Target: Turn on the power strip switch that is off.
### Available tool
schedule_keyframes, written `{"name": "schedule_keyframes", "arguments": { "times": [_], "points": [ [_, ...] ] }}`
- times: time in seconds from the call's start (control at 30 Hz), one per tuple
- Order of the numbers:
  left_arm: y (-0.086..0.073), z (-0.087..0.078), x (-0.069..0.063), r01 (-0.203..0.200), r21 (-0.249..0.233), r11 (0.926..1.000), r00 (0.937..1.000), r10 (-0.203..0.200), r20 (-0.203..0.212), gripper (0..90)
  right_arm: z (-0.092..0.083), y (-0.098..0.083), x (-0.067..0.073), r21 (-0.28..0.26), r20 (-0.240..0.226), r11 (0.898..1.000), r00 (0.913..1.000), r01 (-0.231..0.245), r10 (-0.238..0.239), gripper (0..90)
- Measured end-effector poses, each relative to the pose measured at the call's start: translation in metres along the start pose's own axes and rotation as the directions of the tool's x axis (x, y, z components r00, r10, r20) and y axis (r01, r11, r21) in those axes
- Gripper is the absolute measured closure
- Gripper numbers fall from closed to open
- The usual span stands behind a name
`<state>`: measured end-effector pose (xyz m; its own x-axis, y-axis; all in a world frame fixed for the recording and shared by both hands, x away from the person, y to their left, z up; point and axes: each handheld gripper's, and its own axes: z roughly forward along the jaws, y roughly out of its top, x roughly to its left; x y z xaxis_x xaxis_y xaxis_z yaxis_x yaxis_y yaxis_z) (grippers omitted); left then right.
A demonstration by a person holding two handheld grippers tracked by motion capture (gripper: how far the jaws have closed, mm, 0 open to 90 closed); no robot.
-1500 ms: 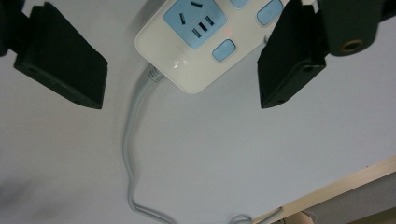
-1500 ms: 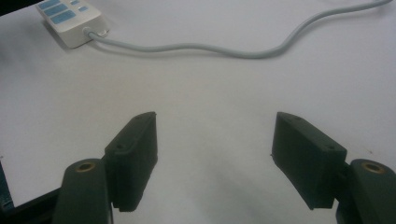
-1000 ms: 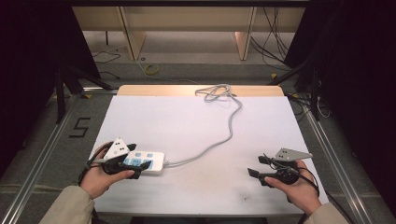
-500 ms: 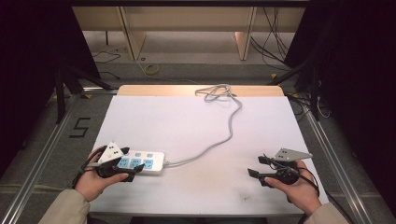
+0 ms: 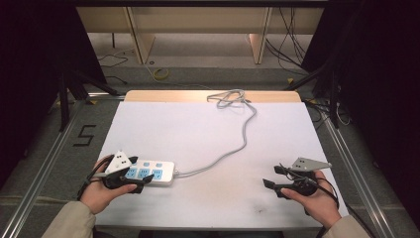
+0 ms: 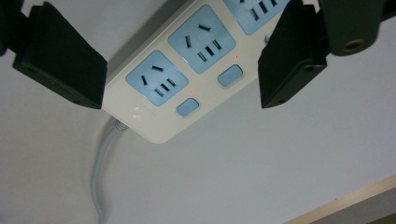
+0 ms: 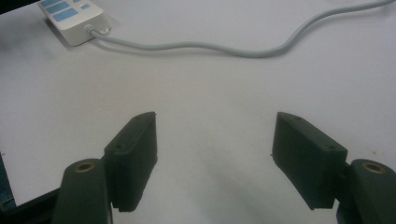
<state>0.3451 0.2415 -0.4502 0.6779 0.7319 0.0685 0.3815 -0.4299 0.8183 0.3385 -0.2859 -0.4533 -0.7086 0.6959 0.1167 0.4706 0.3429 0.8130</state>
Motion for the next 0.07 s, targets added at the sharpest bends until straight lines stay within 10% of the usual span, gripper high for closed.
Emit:
{"name": "schedule_keyframes", "arguments": {
  "times": [0.07],
  "points": [
    [0.0004,0.0003,-0.0004,-0.003,0.001,1.0000,1.0000,0.003,0.003,15.5,0.0000,0.0000,0.0000,0.000,0.000,1.000,1.0000,0.000,0.000,31.4]
  ]
}}
